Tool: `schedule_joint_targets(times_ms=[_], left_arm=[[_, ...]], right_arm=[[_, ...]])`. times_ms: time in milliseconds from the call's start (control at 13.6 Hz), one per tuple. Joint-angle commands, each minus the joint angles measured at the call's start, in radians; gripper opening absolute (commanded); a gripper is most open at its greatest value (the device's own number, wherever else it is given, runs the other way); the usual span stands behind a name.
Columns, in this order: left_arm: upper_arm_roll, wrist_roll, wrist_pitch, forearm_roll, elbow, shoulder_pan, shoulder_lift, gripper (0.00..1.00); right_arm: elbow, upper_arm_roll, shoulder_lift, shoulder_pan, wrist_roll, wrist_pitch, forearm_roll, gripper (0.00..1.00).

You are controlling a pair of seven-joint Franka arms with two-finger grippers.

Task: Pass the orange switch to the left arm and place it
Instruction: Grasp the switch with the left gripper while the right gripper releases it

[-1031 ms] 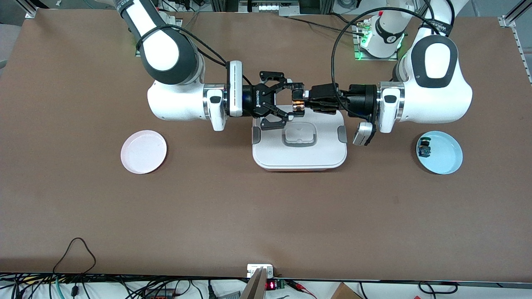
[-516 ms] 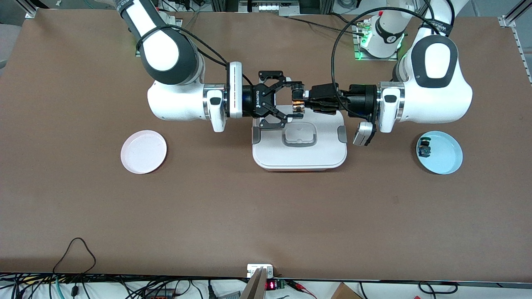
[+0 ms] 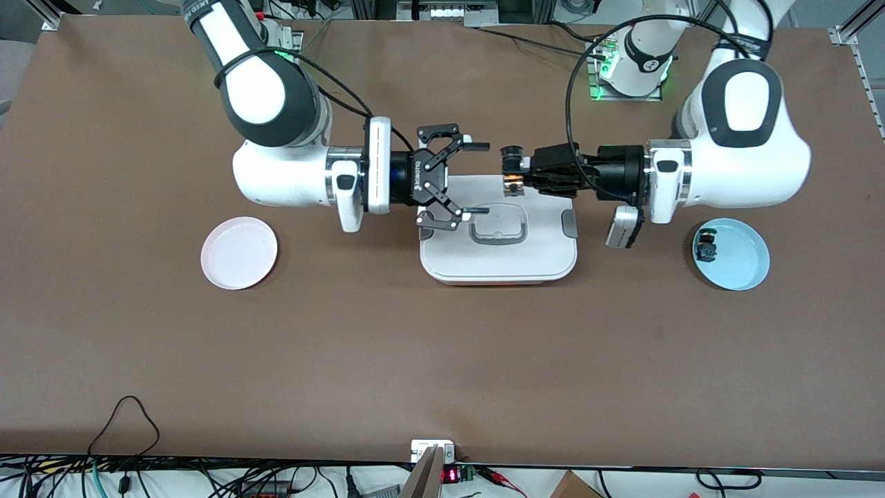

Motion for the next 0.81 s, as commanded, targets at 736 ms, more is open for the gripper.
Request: schedule_joint_targets(times_ms=[736], left_arm=[[-0.003, 0.591, -0.232, 1.266, 0.146, 0.152, 0.115, 0.15]], right_arm=[[-0.121, -0.244, -0.084, -0.052, 0.536, -0.226, -0.421, 1.0]])
